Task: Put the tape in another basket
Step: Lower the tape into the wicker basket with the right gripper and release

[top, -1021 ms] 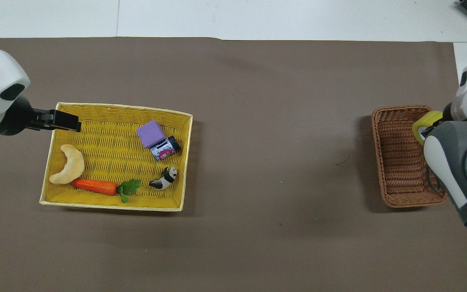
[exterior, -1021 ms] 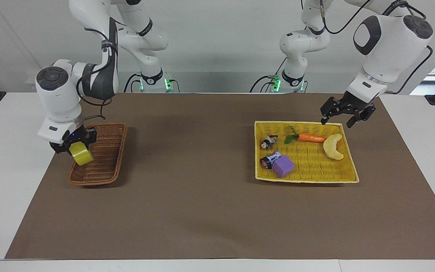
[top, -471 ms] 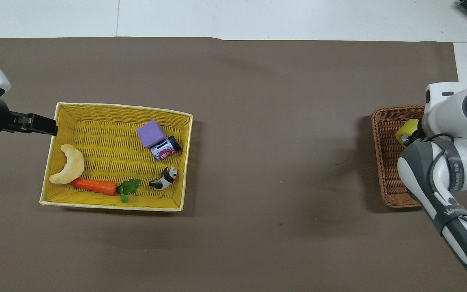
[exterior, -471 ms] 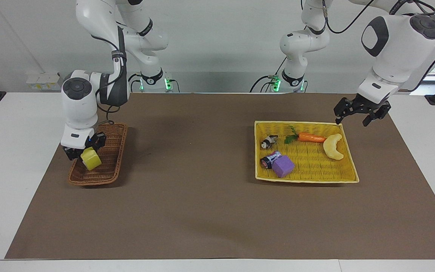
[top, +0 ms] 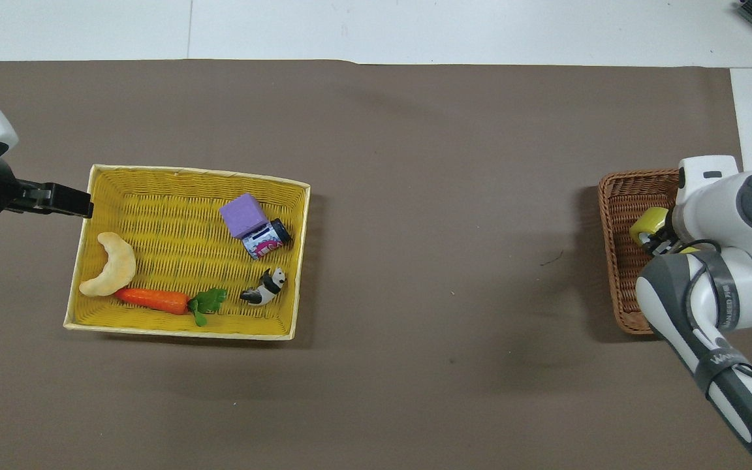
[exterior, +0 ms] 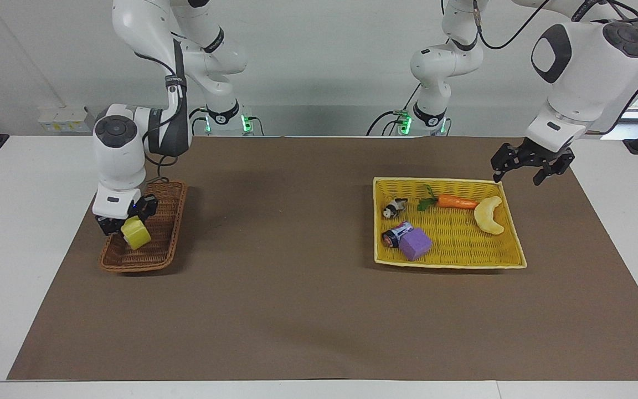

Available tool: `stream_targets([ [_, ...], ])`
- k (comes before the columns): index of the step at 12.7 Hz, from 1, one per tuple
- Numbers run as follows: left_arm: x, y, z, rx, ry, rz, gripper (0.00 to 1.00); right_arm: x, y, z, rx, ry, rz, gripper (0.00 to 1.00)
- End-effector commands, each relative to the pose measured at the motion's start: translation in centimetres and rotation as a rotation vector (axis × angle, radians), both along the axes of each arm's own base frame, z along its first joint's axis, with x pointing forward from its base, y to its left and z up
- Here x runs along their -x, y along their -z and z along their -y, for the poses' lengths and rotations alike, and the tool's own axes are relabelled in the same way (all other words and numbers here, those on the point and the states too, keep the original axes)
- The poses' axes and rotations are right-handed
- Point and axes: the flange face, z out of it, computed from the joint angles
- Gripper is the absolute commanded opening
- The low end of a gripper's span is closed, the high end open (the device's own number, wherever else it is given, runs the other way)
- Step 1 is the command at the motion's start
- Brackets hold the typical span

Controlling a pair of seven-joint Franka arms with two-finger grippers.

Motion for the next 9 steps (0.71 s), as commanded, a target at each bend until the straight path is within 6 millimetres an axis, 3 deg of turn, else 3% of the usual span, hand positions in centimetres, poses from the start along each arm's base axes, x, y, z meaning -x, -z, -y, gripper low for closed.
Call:
stream_targets([
  [1,-0.1,-1.1,-1.1,-0.017,-0.01,0.015,1.0,1.7,-0.3,-0.2,0.012,0.05,-0.003,0.05],
  [2,-0.1,-2.2,-1.1,-0.015,-0.012,0.036,1.0,2.0,-0.1,-0.3,0.001,0.082,-0.029,0.27],
  [3,-0.2,-3.0,-0.9,-0.014,-0.008,0.05,1.0,2.3,0.1,-0.6,-0.015,0.098,-0.063,0.68],
  [4,0.1,-3.5,-1.1,-0.015,-0.003,0.052,1.0,2.4,0.1,-1.0,-0.061,0.117,-0.079,1.0],
  [6,1.7,-6.0,-0.9,-0.013,0.004,0.078,1.0,2.6,0.3,-1.1,-0.143,0.162,-0.094,1.0],
  [9,2.3,-6.1,-1.1,-0.016,0.002,0.048,1.0,2.4,-0.5,-1.3,-0.276,0.292,-0.114,1.0],
])
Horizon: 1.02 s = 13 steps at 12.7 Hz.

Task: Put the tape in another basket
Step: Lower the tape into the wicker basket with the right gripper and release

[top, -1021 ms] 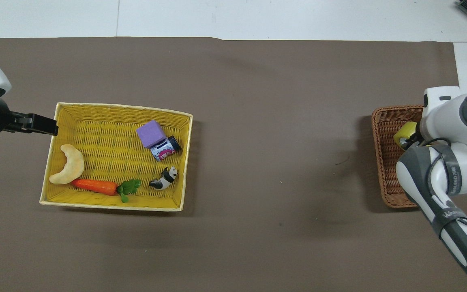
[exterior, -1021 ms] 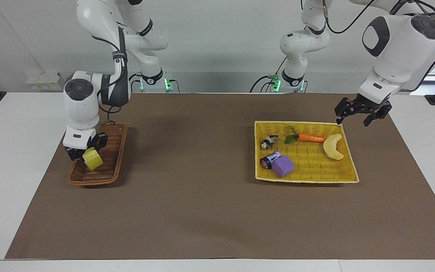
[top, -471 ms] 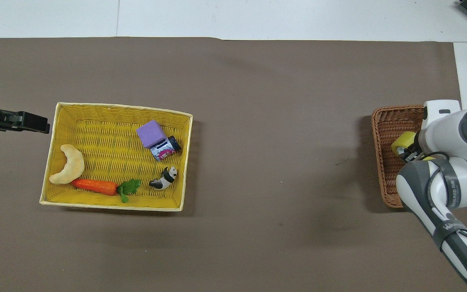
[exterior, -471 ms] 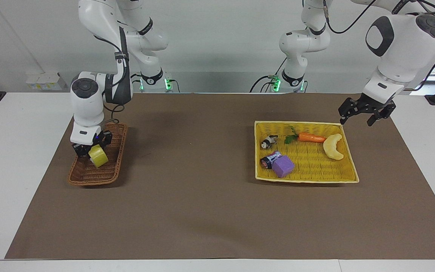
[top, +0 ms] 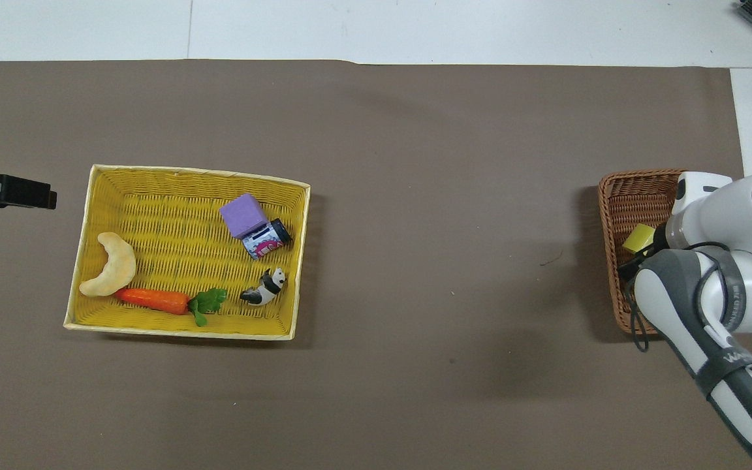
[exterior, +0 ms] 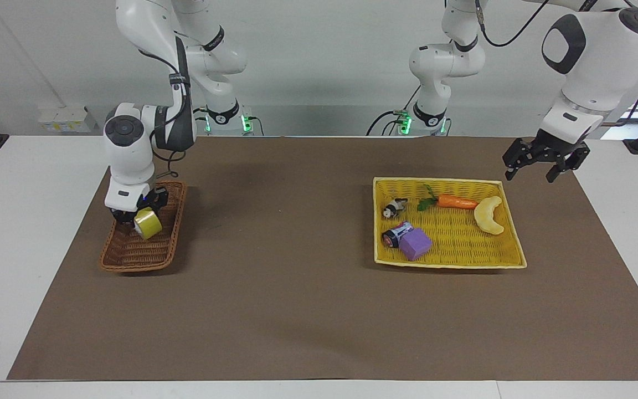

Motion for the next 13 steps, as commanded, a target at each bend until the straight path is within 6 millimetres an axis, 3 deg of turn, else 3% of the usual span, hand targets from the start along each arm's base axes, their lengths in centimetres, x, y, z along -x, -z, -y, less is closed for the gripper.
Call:
stream_targets([
  [1,0.9,-0.3,-0.4,-0.016,0.006,-0.033,1.0,0.2,-1.7,0.0,-0.112,0.125,0.007,1.0],
  [6,1.8,-0.2,-1.3,-0.014,-0.014,-0.087,1.0,-1.0,-8.0,-1.2,-0.183,0.536,0.06,1.0],
  [10,1.8,-0.2,-1.3,-0.014,-0.017,-0.089,1.0,-3.3,-15.0,0.2,-0.153,0.562,0.2,1.0],
  [12,1.8,-0.2,-1.3,-0.014,-0.017,-0.089,1.0,-2.7,-18.2,0.7,-0.116,0.667,0.235,1.0],
  [13,1.8,-0.2,-1.3,-0.014,-0.017,-0.089,1.0,-1.7,-19.5,0.0,-0.097,0.702,0.223,1.0],
])
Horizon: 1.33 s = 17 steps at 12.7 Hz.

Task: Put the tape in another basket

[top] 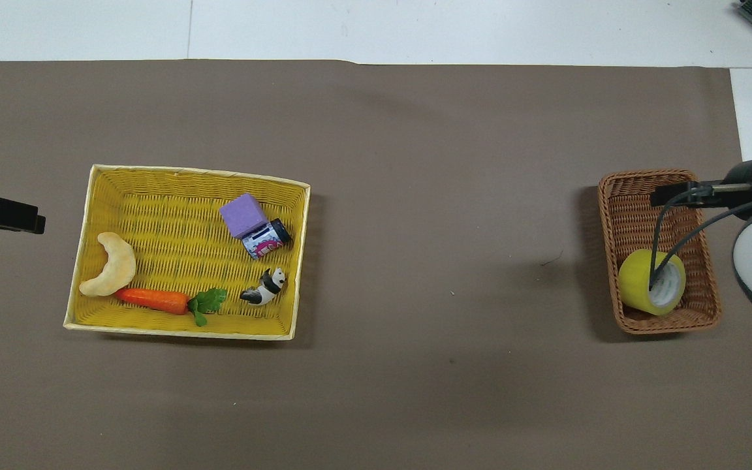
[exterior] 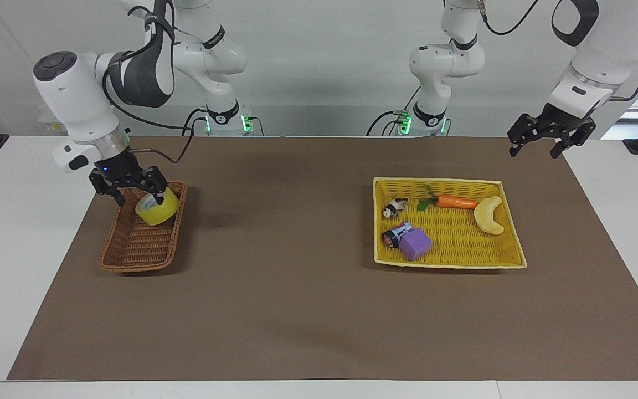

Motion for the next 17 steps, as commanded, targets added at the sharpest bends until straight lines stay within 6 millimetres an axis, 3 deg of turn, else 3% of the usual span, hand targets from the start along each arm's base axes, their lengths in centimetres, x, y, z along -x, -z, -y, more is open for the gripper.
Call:
stream_targets([
  [1,0.6,-0.6,-0.2,-0.013,0.001,-0.003,1.0,2.5,-4.2,-1.2,0.033,0.117,-0.022,1.0],
  [3,0.6,-0.5,-0.2,-0.013,0.003,-0.005,1.0,5.1,-6.2,-5.3,0.016,0.193,-0.094,1.0],
  [5,0.6,-0.6,-0.1,-0.013,0.003,-0.003,1.0,6.4,-7.6,-9.4,0.0,0.231,-0.105,1.0],
  [7,0.6,-0.5,-0.1,-0.014,0.003,-0.005,1.0,7.5,-10.5,-9.6,-0.008,0.225,-0.089,1.0],
  [9,0.6,-0.5,-0.1,-0.013,0.003,-0.005,1.0,8.2,-15.5,-8.0,-0.008,0.227,-0.083,1.0],
  [10,0.6,-0.6,-0.2,-0.014,0.003,-0.003,1.0,8.5,-16.9,-7.2,-0.004,0.205,-0.078,1.0],
  [12,0.6,-0.5,-0.1,-0.013,0.003,-0.005,1.0,8.7,-15.9,-5.7,-0.009,0.19,-0.103,1.0],
  [14,0.6,-0.5,-0.1,-0.013,0.003,-0.005,1.0,8.8,-13.9,-5.8,-0.016,0.188,-0.144,1.0],
  [17,0.6,-0.6,-0.1,-0.013,0.003,-0.003,1.0,8.4,-14.0,-6.0,-0.03,0.182,-0.129,1.0],
])
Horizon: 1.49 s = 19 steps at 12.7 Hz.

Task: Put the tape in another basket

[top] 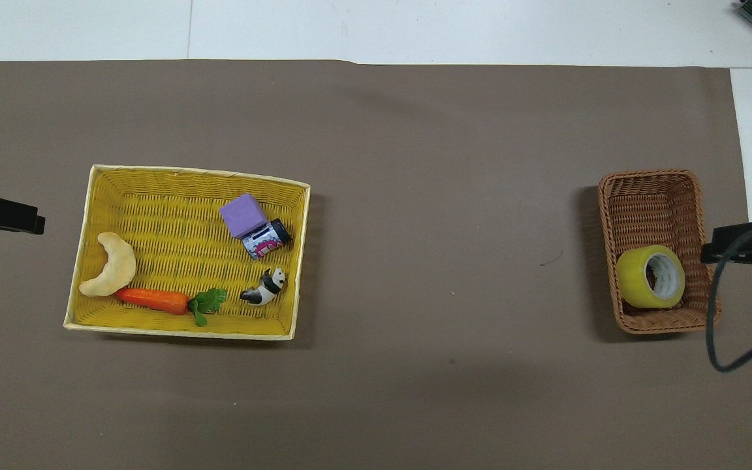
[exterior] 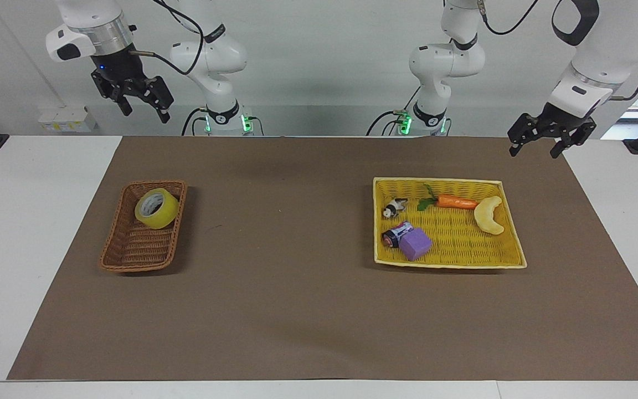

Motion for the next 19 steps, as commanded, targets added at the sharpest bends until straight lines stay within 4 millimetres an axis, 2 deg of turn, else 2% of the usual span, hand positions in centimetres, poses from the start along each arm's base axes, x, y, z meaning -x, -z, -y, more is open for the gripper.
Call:
stream_targets([
  [1,0.5,-0.5,-0.1,-0.013,0.003,-0.004,1.0,-0.2,-0.3,0.2,-0.012,-0.023,0.011,1.0],
  [3,0.5,-0.5,-0.1,-0.014,0.003,-0.003,1.0,-0.6,-0.8,0.6,-0.004,-0.062,-0.026,1.0],
  [5,0.5,-0.5,-0.1,-0.013,0.003,-0.004,1.0,-1.2,0.0,0.2,-0.012,-0.07,-0.035,1.0],
  [8,0.5,-0.5,-0.2,-0.013,0.002,-0.004,1.0,-0.5,0.0,-0.4,-0.013,-0.088,-0.047,1.0],
  [12,0.6,-0.6,-0.1,-0.013,0.003,-0.002,1.0,0.0,-0.6,0.3,0.006,-0.096,-0.039,1.0],
  [15,0.5,-0.5,-0.1,-0.014,0.003,-0.004,1.0,-0.7,-0.9,0.4,0.076,-0.116,0.012,1.0],
  [19,0.5,-0.5,-0.1,-0.013,0.003,-0.004,1.0,-0.9,-0.9,0.9,0.077,-0.115,0.024,1.0],
])
